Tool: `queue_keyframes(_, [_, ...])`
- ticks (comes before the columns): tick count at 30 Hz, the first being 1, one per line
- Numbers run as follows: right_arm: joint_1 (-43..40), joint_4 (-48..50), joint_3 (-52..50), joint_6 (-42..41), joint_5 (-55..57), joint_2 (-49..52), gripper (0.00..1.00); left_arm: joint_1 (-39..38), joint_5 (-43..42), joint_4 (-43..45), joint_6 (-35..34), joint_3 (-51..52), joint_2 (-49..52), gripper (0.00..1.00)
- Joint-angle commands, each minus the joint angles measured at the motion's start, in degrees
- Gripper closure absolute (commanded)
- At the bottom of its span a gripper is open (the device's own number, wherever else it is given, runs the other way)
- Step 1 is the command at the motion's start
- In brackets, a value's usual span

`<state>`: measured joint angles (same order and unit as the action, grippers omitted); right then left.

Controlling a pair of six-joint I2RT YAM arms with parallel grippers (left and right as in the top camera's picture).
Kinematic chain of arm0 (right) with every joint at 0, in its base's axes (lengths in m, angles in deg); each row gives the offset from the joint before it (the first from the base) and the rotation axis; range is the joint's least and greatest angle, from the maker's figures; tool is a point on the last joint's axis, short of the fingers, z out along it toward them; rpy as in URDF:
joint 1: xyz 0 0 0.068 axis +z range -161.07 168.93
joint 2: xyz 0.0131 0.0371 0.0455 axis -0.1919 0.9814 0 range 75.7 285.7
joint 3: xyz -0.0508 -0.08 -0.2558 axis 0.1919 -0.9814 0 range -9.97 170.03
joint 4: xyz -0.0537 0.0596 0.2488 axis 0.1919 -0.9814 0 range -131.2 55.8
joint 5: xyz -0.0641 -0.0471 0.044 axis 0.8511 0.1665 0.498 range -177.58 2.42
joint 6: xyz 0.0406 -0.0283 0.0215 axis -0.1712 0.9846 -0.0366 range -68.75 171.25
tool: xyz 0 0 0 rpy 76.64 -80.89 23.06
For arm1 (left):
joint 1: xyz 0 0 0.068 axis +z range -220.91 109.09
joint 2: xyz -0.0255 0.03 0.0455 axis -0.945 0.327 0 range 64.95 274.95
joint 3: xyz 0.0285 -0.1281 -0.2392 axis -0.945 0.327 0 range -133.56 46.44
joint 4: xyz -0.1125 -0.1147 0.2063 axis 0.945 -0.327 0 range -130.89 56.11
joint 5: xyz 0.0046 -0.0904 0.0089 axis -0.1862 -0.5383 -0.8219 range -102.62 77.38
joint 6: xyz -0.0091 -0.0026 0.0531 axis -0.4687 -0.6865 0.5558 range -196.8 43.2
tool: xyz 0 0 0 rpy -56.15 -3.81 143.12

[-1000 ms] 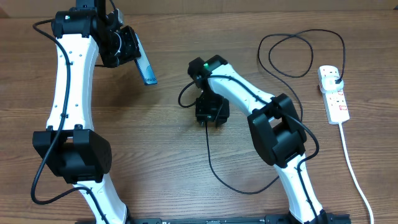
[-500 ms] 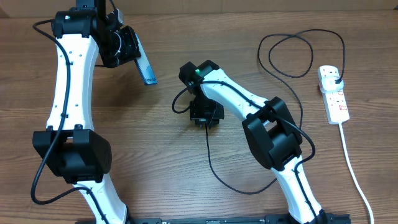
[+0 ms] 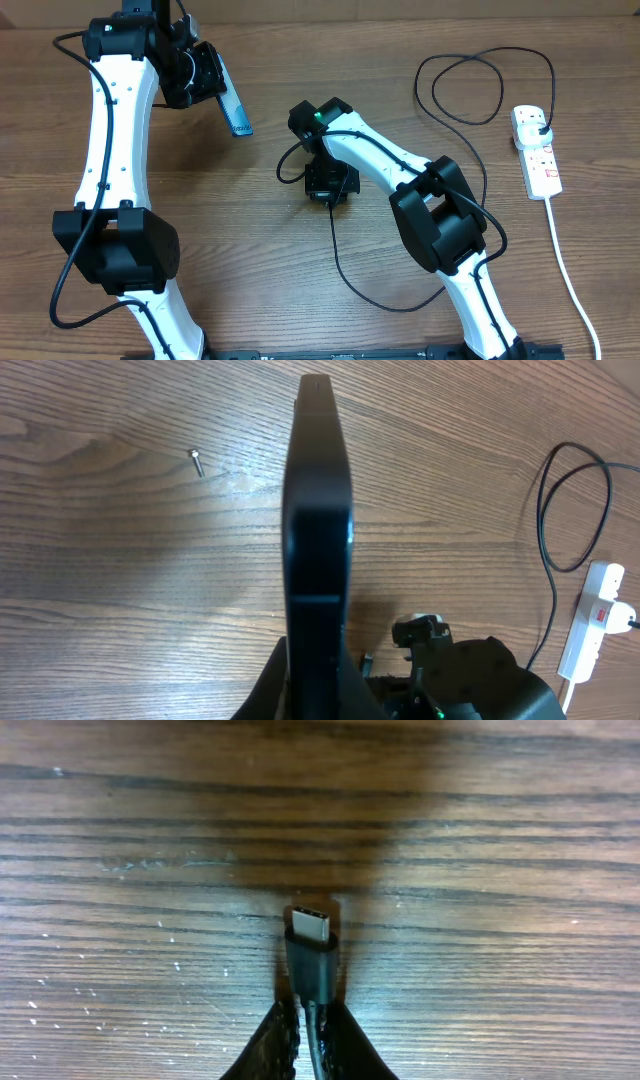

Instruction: Plug charger to phone and switch on socket

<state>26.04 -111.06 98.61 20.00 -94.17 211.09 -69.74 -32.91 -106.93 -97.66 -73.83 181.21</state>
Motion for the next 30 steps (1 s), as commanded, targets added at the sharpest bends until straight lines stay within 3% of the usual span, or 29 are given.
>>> queue_keyframes(1, [-0.9, 1.2, -1.8, 0.0, 2.1, 0.7, 0.89, 0.3, -2.8, 0.7, 3.6, -0.7, -0.3, 0.96])
queue_keyframes(5, [-1.9, 1.5, -1.8, 0.3, 2.1, 0.7, 0.82, 0.3, -4.9, 0.9, 4.8, -0.7, -0.3, 0.96])
queue_keyframes(10, [-1.8, 1.6, -1.8, 0.2, 2.9, 0.7, 0.81, 0.3, -4.9, 0.9, 4.8, -0.7, -0.3, 0.96])
queue_keyframes(19, [-1.7, 1.6, -1.8, 0.2, 2.4, 0.7, 0.87, 0.3, -4.9, 0.9, 4.8, -0.7, -0.3, 0.96])
queue_keyframes(22, [-1.7, 1.7, -1.8, 0.2, 2.4, 0.7, 0.94, 0.3, -5.0, 0.9, 4.8, -0.7, -0.3, 0.96])
queue_keyframes(27, [-2.0, 3.3, -1.1, 0.3, 2.4, 0.4, 0.96, 0.3, -16.7, 1.7, 14.7, -0.7, -0.3, 0.96])
queue_keyframes(30, [-2.8, 6.2, 0.3, 7.0, -1.4, -2.7, 0.96, 0.3, -28.9, 2.4, 24.4, -0.7, -0.3, 0.96])
